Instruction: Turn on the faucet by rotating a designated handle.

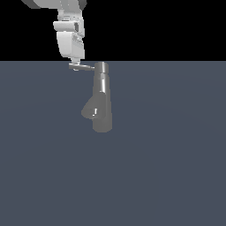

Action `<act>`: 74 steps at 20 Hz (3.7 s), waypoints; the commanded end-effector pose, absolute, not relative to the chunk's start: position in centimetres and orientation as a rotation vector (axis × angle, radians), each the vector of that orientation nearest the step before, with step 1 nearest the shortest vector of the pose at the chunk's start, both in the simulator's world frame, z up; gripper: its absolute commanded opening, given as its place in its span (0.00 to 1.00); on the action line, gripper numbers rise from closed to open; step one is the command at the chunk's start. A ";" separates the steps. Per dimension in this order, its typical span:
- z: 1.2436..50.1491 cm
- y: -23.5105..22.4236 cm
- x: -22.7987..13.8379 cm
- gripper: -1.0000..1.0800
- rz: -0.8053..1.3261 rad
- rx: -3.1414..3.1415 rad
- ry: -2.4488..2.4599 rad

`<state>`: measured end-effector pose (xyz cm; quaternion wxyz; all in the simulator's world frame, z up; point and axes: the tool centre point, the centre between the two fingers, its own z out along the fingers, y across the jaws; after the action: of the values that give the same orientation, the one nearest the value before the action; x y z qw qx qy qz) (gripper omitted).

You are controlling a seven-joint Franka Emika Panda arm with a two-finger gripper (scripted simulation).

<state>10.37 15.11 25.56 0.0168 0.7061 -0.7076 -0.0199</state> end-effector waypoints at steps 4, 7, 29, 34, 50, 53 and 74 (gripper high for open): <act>25.9 15.3 8.8 0.00 -0.071 2.192 -2.192; 26.2 15.3 8.0 0.00 -0.071 2.192 -2.192; 28.6 12.4 4.0 0.00 -0.062 2.188 -2.204; 29.1 11.4 2.8 0.00 -0.064 2.189 -2.201; 30.1 7.6 0.2 0.00 -0.067 2.199 -2.189; 30.1 5.4 0.2 0.00 -0.069 2.196 -2.190; 29.1 -0.5 2.5 0.00 -0.072 2.220 -2.170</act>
<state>2.06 1.03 29.84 0.0149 0.7212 -0.6922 -0.0226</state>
